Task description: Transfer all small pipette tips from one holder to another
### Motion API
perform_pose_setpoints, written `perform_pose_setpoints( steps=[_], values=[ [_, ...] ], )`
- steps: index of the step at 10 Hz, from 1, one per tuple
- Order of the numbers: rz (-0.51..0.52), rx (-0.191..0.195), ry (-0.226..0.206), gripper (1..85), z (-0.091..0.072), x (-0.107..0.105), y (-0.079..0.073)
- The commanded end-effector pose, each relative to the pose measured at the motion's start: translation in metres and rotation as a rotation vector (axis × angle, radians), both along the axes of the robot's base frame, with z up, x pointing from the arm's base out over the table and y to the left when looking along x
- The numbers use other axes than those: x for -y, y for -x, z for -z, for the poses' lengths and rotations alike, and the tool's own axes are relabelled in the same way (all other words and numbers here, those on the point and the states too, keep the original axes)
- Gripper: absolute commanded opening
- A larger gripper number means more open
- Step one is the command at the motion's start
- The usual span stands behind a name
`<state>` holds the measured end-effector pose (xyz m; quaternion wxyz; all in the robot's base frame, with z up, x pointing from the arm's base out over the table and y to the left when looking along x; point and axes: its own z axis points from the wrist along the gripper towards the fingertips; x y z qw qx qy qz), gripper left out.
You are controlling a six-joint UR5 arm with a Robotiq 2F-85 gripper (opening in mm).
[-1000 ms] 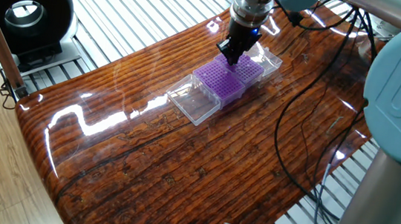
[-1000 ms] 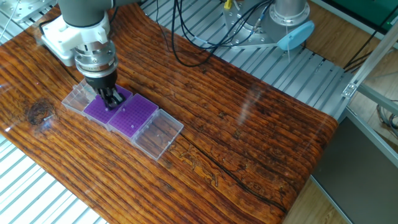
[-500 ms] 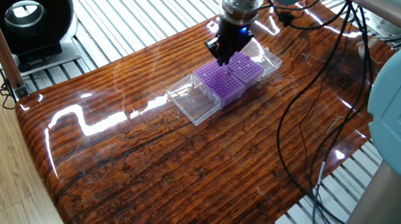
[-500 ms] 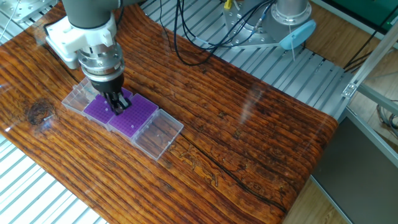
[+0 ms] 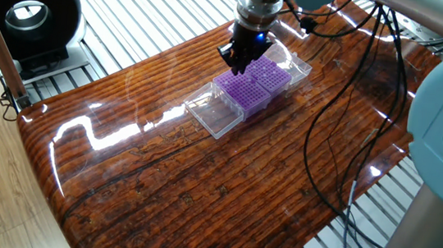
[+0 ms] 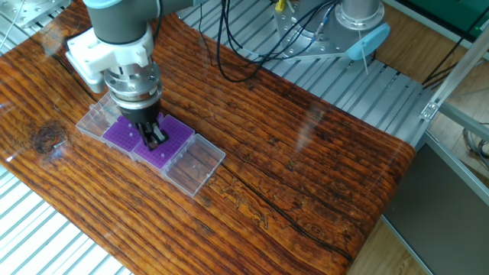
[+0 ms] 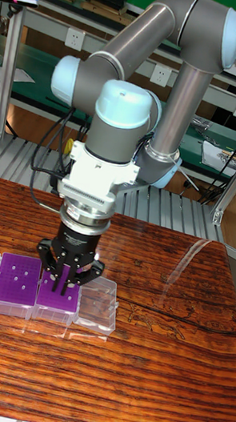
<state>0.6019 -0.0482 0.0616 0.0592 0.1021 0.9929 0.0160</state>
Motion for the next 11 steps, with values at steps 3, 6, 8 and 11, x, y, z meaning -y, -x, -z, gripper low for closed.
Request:
perform_pose_setpoints(
  steps=[3, 6, 8, 11],
  values=[
    [0.031, 0.016, -0.026, 23.0, 0.0, -0.018, -0.001],
    [0.04, 0.027, -0.029, 24.3, 0.001, -0.021, -0.002],
    [0.04, 0.037, -0.037, 25.0, 0.002, -0.025, -0.003],
    [0.043, 0.043, -0.029, 24.7, 0.008, -0.026, -0.002]
  ],
)
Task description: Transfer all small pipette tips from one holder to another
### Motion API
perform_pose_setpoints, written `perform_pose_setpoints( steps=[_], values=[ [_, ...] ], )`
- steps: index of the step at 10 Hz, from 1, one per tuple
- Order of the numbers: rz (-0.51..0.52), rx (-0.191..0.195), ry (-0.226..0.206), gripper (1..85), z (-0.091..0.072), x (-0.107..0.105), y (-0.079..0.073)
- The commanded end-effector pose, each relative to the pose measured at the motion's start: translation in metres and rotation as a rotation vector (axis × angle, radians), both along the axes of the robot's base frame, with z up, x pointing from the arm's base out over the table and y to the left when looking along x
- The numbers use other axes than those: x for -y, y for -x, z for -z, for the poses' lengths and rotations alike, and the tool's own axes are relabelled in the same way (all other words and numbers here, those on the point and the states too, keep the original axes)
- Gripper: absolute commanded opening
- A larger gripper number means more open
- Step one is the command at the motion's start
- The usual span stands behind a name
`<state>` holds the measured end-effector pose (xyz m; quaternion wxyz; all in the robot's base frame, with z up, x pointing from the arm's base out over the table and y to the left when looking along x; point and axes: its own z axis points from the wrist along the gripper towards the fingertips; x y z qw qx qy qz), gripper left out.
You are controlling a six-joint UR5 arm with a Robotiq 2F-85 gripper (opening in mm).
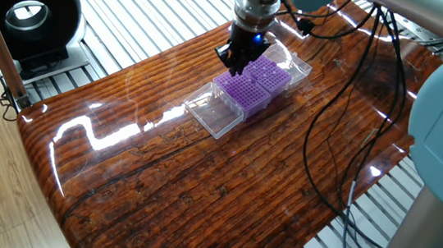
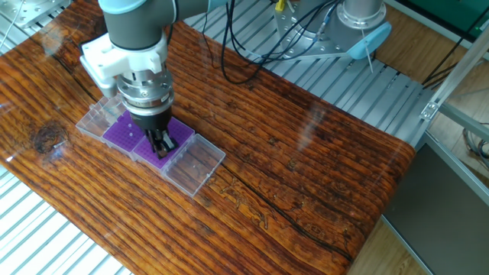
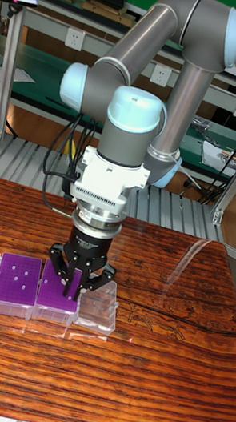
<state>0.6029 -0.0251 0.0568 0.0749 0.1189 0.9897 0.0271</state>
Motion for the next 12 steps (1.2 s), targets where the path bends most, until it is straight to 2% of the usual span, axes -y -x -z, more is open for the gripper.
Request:
perform_pose_setpoints(
  steps=[1, 12],
  values=[
    [0.012, 0.01, -0.008, 24.7, 0.0042, -0.0035, -0.0004],
    [0.019, 0.003, 0.012, 23.0, 0.0139, -0.0015, 0.0076]
  ],
)
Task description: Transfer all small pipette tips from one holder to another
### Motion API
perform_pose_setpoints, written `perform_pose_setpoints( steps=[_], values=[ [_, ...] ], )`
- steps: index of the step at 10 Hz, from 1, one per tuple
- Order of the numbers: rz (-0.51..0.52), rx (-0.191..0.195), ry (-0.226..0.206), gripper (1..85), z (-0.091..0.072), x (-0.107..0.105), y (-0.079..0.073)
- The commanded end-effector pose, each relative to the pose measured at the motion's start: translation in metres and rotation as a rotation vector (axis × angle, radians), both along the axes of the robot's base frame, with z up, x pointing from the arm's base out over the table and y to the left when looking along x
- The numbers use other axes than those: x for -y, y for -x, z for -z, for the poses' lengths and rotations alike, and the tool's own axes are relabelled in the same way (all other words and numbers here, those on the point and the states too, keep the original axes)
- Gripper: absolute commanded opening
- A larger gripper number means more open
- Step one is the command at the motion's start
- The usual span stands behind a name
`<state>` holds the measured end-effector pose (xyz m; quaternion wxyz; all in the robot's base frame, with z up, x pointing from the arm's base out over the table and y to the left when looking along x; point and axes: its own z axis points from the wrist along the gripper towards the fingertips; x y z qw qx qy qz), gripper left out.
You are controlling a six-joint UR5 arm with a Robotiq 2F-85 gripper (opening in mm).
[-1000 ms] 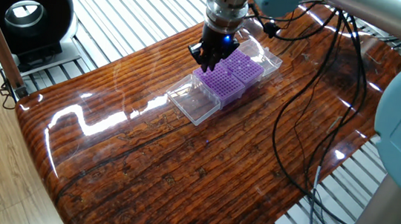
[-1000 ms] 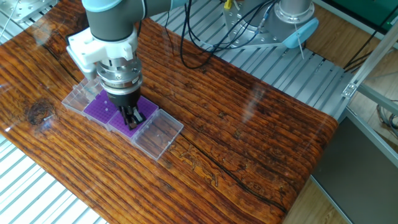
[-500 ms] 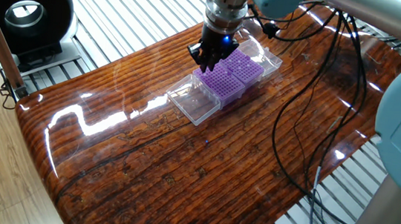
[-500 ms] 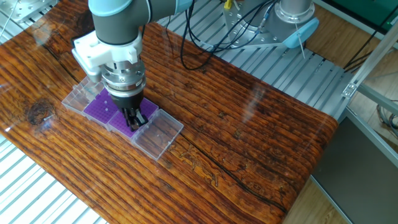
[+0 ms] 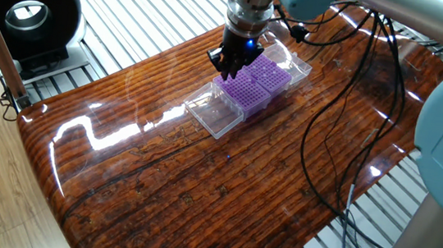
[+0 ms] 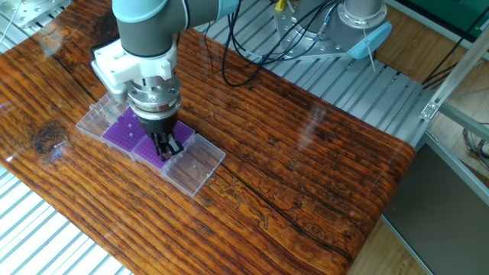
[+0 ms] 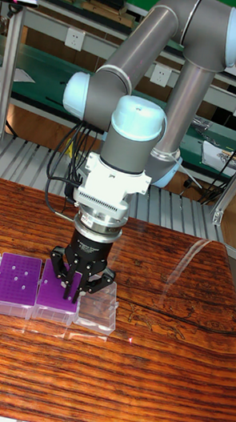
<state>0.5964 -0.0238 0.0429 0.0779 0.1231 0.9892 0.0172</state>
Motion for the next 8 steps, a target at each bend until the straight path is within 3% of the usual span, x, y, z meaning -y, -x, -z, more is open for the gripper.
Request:
perform_pose_setpoints(
  steps=[1, 4, 7, 8],
  values=[
    [0.009, -0.002, -0.007, 22.3, -0.0005, 0.0003, 0.0021],
    [0.018, -0.015, -0.007, 13.0, -0.0045, 0.0053, 0.0057],
    [0.042, -0.002, 0.007, 1.3, -0.0008, 0.0046, -0.002],
    [0.052, 0.002, 0.015, 1.3, -0.0006, 0.0033, -0.0018]
  ],
)
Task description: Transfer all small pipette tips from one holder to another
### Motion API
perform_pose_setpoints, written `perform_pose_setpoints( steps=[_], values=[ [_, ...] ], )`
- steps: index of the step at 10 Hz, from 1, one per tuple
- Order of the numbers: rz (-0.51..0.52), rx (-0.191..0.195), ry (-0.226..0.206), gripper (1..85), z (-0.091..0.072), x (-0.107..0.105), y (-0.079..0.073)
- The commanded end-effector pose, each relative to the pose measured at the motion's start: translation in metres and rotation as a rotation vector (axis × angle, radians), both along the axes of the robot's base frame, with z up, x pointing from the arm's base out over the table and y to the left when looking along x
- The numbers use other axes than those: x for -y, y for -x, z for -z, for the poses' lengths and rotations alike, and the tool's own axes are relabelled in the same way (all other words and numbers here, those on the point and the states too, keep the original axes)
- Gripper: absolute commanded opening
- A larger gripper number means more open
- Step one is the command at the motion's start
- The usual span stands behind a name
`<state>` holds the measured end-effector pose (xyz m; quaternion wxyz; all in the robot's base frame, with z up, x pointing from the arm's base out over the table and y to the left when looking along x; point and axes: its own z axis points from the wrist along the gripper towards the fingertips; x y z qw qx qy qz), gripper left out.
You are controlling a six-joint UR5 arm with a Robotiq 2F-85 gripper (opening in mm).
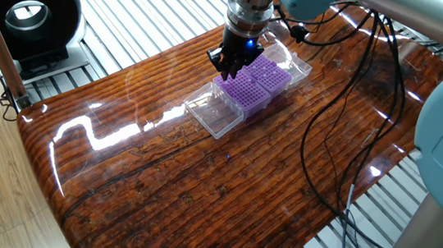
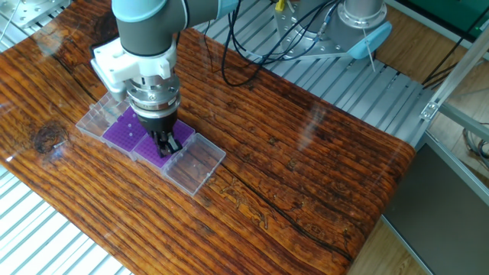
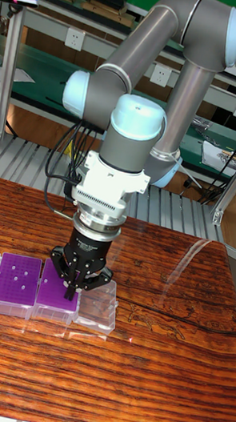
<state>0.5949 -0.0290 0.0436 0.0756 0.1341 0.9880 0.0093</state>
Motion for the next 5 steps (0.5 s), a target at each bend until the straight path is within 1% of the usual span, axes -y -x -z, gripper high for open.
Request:
perform_pose_setpoints(
  steps=[1, 3, 5],
  values=[
    [0.031, 0.009, 0.009, 1.3, -0.002, 0.0, -0.002],
    [0.039, 0.001, 0.022, 1.3, -0.007, 0.006, 0.003],
    [0.056, -0.001, 0.039, 1.3, -0.008, 0.011, 0.003]
  ],
)
